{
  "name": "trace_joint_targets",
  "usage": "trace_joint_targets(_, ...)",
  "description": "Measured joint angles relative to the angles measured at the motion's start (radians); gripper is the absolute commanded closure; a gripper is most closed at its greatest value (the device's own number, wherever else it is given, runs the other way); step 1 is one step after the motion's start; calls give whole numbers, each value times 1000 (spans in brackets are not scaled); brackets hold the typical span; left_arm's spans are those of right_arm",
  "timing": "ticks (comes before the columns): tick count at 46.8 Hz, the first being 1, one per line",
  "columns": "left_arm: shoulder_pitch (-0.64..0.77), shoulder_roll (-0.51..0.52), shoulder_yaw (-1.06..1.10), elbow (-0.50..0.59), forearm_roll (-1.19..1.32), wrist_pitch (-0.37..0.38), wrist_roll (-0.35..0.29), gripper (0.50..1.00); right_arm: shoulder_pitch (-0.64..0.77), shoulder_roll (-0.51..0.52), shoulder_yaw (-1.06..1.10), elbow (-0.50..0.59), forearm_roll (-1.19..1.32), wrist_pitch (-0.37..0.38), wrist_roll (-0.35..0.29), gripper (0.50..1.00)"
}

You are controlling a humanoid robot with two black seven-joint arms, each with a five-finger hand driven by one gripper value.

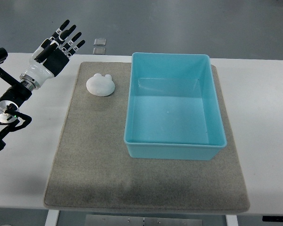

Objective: Place white toy into blue box with left hand
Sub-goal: 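Reach the left hand down toward the white toy rabbit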

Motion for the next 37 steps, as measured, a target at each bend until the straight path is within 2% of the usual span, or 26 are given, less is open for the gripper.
trace_joint_targets(7,-20,11,-8,10,232,15,-4,510,0,0,0,0,0,0,0,564)
trace_joint_targets(15,-46,31,-15,4,474,75,-16,519,0,0,0,0,0,0,0,564)
trace_joint_targets(24,-74,47,-17,-3,833,97,-116,525,0,0,0,0,0,0,0,564)
trace_joint_targets(37,-74,83,-11,-50,1135,103,-236,538,0,0,0,0,0,0,0,564)
